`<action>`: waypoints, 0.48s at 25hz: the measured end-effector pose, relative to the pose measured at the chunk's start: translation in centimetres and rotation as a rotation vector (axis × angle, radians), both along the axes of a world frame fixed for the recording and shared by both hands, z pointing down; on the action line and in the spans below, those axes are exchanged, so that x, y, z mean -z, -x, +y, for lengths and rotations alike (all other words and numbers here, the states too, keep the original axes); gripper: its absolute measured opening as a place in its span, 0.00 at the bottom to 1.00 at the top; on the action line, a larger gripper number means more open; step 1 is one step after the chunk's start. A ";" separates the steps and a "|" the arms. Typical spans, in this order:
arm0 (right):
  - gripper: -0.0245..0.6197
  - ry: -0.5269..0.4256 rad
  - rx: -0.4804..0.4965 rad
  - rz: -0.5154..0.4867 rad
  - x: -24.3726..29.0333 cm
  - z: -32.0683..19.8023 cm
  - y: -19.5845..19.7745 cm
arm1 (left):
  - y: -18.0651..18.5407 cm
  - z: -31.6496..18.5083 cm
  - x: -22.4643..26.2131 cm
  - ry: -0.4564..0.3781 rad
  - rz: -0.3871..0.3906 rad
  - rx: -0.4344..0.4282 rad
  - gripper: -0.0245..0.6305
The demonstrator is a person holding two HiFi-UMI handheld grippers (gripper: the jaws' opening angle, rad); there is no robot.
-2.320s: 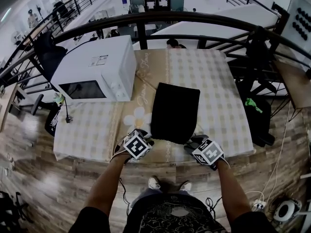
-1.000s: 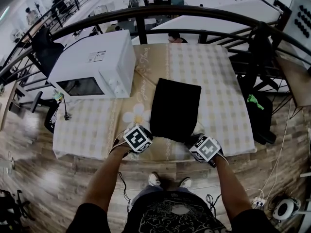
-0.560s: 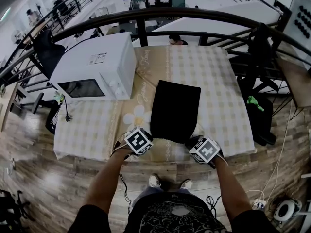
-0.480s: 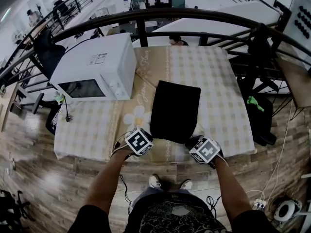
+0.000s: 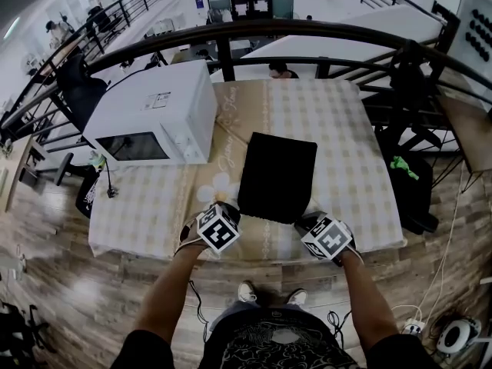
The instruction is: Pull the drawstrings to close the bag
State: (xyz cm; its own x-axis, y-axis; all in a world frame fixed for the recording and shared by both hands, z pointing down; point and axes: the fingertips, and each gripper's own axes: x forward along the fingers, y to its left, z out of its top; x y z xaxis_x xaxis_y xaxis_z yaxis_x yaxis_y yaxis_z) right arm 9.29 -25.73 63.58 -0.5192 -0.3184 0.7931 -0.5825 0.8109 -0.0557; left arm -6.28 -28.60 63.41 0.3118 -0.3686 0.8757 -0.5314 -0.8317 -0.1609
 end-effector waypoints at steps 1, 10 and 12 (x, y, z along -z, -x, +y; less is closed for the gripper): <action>0.07 -0.012 -0.002 -0.002 0.4 -0.2 0.0 | 0.0 -0.2 0.5 -0.024 -0.009 -0.003 0.08; 0.07 -0.138 -0.038 -0.028 5.3 -2.9 -0.8 | -0.6 -2.9 6.2 -0.229 -0.019 0.029 0.08; 0.07 -0.164 -0.042 -0.032 6.6 -3.5 -0.9 | -0.7 -3.4 7.4 -0.250 -0.002 0.041 0.08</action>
State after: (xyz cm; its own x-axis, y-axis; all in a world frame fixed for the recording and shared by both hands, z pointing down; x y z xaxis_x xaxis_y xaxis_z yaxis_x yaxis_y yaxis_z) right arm 10.23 -29.21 57.03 -0.5270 -0.4643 0.7119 -0.6159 0.7858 0.0566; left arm -5.58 -32.00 55.98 0.2902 -0.5859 0.7566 -0.5636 -0.7436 -0.3597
